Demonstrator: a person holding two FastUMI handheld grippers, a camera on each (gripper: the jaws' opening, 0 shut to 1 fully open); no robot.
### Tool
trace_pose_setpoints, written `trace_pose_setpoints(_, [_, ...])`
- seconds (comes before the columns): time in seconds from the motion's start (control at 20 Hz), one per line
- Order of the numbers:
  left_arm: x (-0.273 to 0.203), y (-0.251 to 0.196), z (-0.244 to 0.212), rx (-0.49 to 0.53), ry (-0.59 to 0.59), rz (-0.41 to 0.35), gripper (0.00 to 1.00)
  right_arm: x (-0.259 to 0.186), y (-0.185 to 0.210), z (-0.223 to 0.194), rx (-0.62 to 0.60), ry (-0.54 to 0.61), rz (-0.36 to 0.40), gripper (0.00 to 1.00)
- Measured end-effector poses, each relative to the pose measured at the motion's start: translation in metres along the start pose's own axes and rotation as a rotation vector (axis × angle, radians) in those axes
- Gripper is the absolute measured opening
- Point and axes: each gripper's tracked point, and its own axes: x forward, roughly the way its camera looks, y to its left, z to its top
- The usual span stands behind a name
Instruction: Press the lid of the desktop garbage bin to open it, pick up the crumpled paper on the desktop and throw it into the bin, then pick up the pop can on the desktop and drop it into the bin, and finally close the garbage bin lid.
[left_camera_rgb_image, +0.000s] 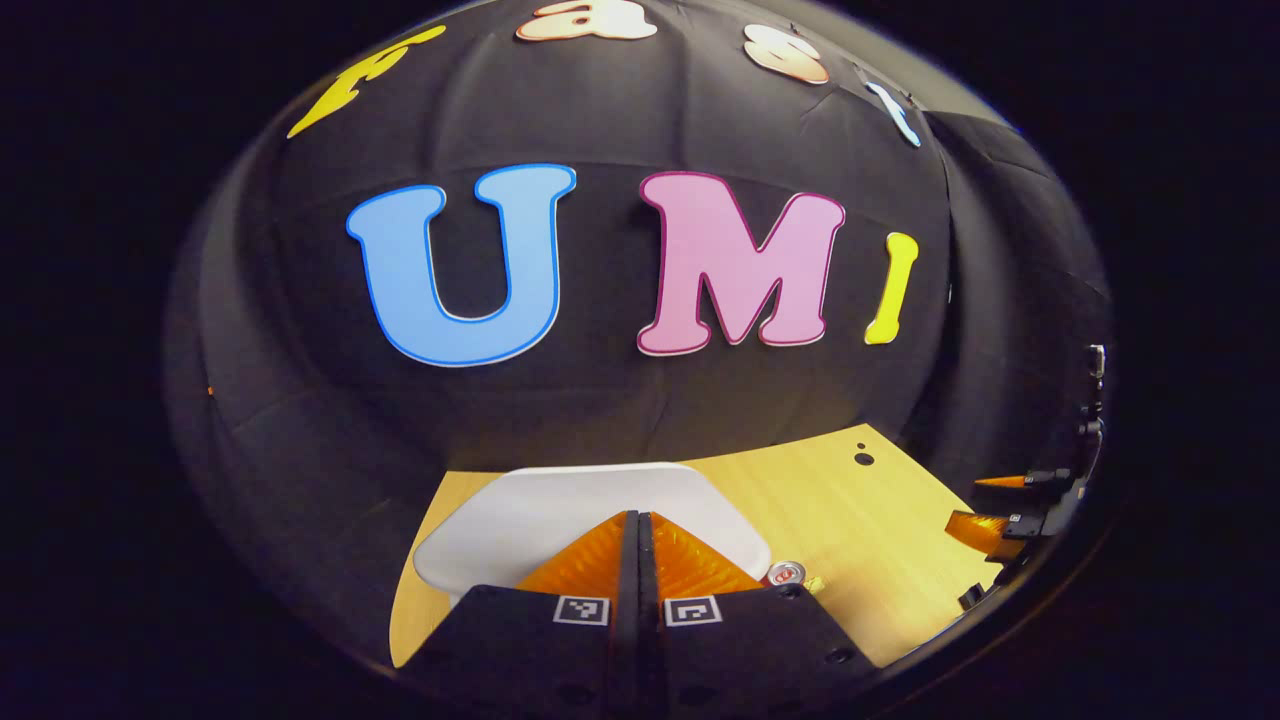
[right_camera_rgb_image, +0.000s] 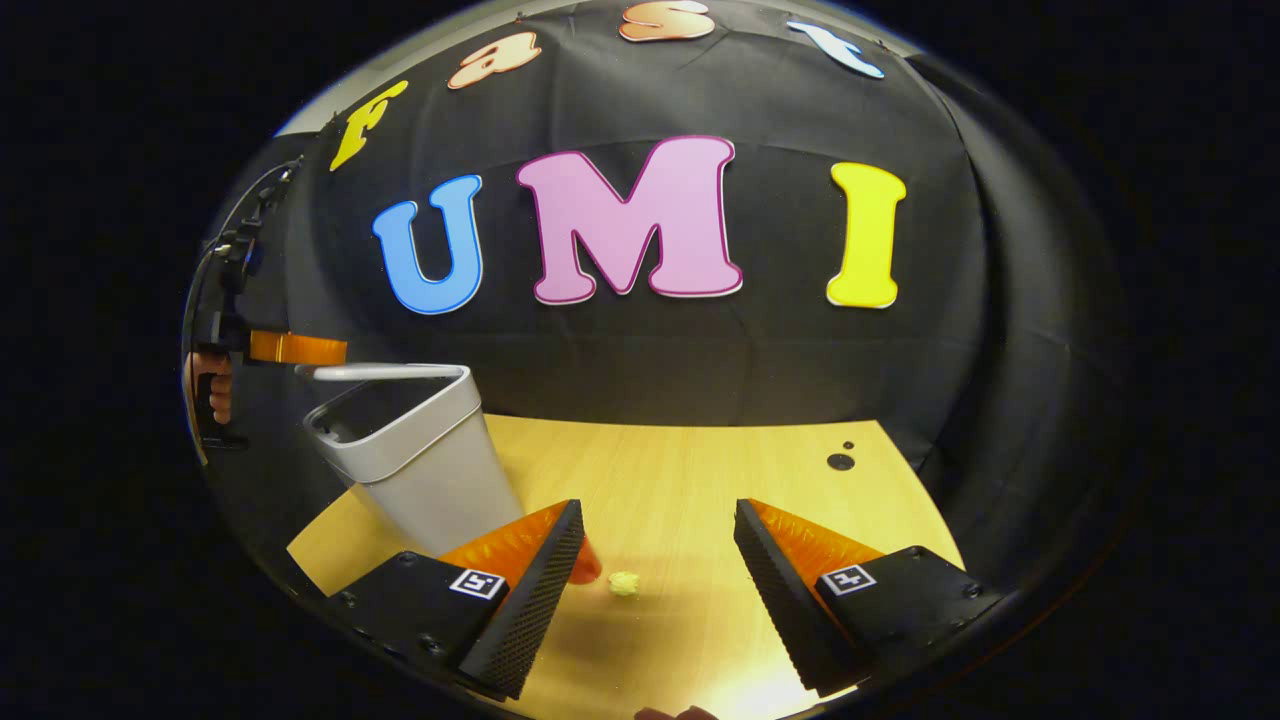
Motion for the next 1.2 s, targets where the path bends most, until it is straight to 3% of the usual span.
trace_pose_setpoints(0.3, [-0.041,-0.005,0.053,0.084,-0.235,0.022,0.06,0.021,0.019,-0.031,-0.061,0.116,0.034,0.98])
trace_pose_setpoints(0.5, [-0.073,-0.013,0.062,0.032,-0.305,0.033,0.09,0.038,0.030,-0.065,-0.076,0.227,0.086,0.98])
trace_pose_setpoints(0.6, [-0.089,-0.026,0.057,-0.005,-0.324,0.001,0.34,0.052,0.032,-0.085,-0.097,0.282,0.103,0.98])
trace_pose_setpoints(0.65, [-0.097,-0.029,0.055,-0.021,-0.331,0.001,0.61,0.059,0.030,-0.093,-0.109,0.308,0.105,0.98])
trace_pose_setpoints(0.75, [-0.111,-0.032,0.052,-0.048,-0.347,0.011,0.93,0.077,0.028,-0.112,-0.122,0.368,0.121,0.98])
trace_pose_setpoints(0.85, [-0.123,-0.033,0.049,-0.081,-0.362,0.033,0.98,0.098,0.026,-0.137,-0.123,0.440,0.139,0.98])
trace_pose_setpoints(1.0, [-0.137,-0.031,0.038,-0.099,-0.347,0.084,0.98,0.122,0.020,-0.179,-0.024,0.575,0.120,0.99])
trace_pose_setpoints(1.2, [-0.152,-0.029,0.024,-0.079,-0.310,0.125,0.98,0.145,0.014,-0.205,-0.003,0.644,0.091,0.97])
